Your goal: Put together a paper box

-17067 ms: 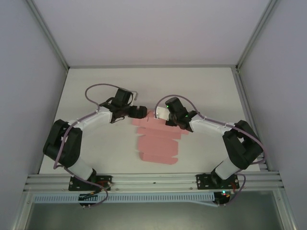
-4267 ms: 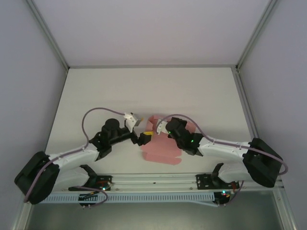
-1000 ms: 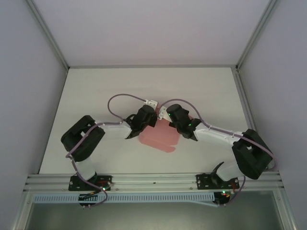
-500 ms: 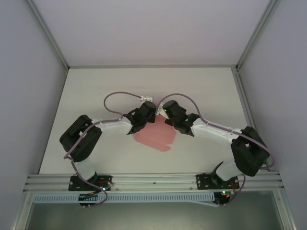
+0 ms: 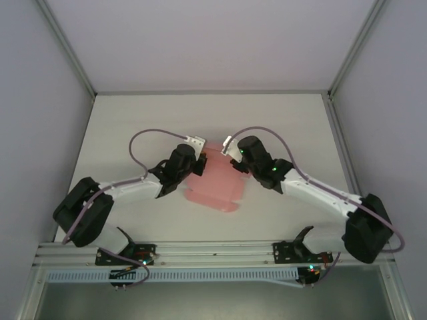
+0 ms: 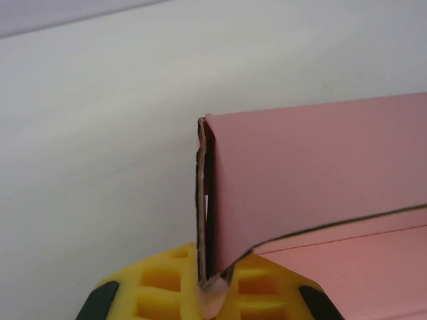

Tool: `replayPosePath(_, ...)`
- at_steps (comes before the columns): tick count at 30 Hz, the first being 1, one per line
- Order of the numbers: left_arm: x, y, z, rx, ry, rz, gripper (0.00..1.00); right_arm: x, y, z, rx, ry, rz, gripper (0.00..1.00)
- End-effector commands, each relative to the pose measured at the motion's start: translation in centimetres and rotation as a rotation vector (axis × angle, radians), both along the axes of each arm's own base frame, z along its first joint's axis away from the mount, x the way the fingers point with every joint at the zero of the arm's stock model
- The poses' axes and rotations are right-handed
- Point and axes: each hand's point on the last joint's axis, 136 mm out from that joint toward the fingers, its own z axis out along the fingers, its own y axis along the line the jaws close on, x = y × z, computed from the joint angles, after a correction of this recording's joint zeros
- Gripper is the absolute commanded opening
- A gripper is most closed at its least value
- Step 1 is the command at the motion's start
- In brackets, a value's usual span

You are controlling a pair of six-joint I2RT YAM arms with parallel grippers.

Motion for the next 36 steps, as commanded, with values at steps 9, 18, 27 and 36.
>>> replayPosePath(9, -1.7, -1.2, 4.4, -0.124, -0.066, -0.138, 0.0, -6.4, -2.3, 13.0, 0.533, -0.232, 0.1, 1.0)
replayPosePath(18, -1.6, -0.9, 6.1, -0.163, -0.046, -0.103, 0.0, -5.0, -8.4, 11.2, 0.455, -0.19, -0.245, 1.0)
replayPosePath(27, -1.3, -1.2, 6.3, -0.193, -0.039, -0.101, 0.0, -3.2, -6.0, 5.6, 0.433, -0.008, -0.206, 1.0)
replayPosePath(36, -1.7, -2.0, 7.4, -0.262, -0.039, -0.135, 0.0, -0.6, 1.2, 5.6, 0.645, 0.063, 0.024, 1.0)
